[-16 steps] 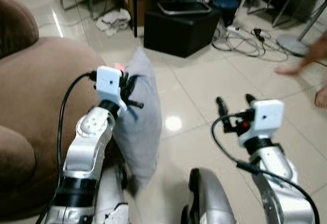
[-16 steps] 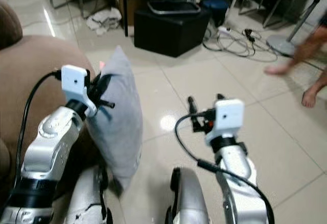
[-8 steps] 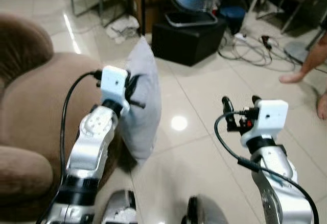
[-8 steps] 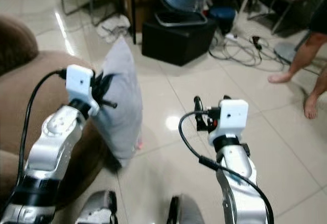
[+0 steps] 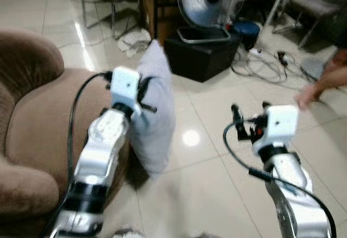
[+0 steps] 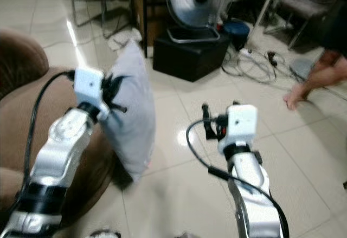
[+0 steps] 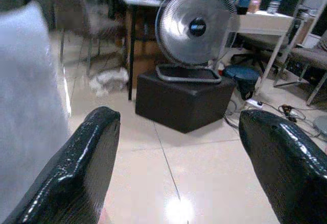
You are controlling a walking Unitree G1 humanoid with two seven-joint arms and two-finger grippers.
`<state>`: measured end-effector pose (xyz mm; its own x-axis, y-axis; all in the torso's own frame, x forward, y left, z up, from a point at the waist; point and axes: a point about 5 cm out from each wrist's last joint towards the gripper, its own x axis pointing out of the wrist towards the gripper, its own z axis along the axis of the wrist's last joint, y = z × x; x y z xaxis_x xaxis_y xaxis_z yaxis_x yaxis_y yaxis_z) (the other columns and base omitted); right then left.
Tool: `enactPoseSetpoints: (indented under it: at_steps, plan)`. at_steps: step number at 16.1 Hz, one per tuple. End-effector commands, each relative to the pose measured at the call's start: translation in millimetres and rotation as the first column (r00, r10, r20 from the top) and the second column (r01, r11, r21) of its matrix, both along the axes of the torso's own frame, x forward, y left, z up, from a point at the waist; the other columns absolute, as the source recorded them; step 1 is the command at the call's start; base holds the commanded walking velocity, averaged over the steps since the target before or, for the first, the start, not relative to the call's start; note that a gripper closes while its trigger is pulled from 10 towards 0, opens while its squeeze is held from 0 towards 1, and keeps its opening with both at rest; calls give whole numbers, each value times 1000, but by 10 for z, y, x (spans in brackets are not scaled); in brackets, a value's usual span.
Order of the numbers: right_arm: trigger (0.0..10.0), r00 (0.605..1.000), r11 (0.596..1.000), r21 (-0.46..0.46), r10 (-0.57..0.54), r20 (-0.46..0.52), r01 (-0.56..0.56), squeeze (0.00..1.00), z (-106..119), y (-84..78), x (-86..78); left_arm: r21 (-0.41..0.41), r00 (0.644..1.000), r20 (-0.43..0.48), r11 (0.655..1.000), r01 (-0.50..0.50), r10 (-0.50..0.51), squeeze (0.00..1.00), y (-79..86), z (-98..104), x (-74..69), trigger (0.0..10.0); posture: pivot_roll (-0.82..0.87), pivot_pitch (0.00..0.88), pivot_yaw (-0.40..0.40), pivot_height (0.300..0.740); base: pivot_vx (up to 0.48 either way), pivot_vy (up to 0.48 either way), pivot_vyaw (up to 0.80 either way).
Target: Move the pillow to the sofa from floor
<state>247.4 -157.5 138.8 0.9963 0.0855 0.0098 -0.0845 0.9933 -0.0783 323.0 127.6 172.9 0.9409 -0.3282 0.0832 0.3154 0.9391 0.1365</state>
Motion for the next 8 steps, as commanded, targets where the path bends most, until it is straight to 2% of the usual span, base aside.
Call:
enactPoseSetpoints:
  at_steps: [1, 8]
  plan:
    - [10000, 1000, 999, -22, 28, -1, -28, 0, 4, 52, 17, 6, 999, 48, 1000, -12, 12, 0, 1, 127, 30, 10000, 52, 13, -91, 740, 352, 0, 800]
    - [10000, 998, 998, -16, 54, -15, -54, 0, -60, 83, -22, 35, 999, 43, 999, 5, -7, 0, -19, 164, 111, 10000, 51, 0, -72, 740, 379, 0, 800]
